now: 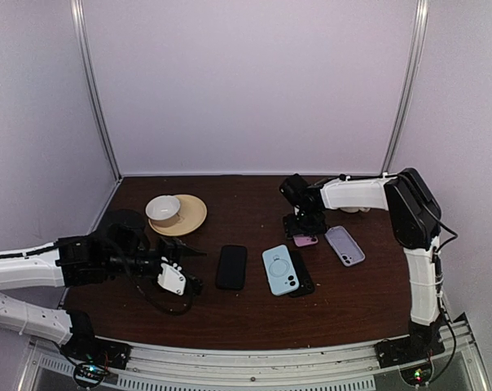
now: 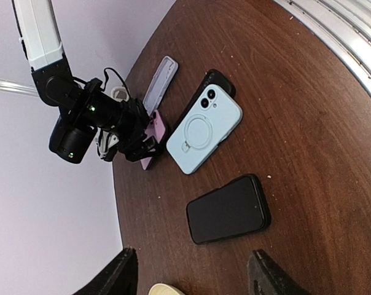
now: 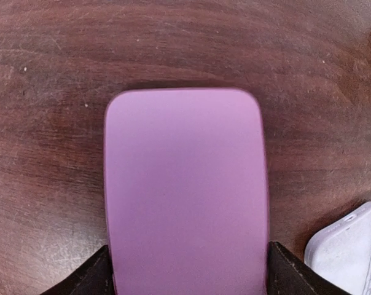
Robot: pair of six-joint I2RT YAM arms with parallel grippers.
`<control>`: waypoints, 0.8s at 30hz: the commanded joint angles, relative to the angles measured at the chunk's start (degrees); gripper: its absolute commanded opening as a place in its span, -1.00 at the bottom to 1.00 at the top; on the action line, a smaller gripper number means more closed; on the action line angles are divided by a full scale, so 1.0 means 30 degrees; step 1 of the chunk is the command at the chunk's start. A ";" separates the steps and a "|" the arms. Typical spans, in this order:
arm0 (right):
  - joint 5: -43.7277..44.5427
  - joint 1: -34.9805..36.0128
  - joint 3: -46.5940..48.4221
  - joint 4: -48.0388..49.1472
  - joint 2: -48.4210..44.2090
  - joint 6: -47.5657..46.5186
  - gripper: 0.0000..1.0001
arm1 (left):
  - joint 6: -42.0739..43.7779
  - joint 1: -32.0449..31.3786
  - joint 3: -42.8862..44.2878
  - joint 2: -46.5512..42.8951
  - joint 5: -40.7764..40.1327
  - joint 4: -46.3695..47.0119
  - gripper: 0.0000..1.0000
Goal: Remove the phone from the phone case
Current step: Place the phone at the center of the board.
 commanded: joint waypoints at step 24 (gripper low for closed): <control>0.1187 -0.0498 -0.3873 -0.0774 -0.9011 -0.0845 0.99 | -2.1495 -0.0004 1.2599 1.0358 -1.0151 -0.7873 0.90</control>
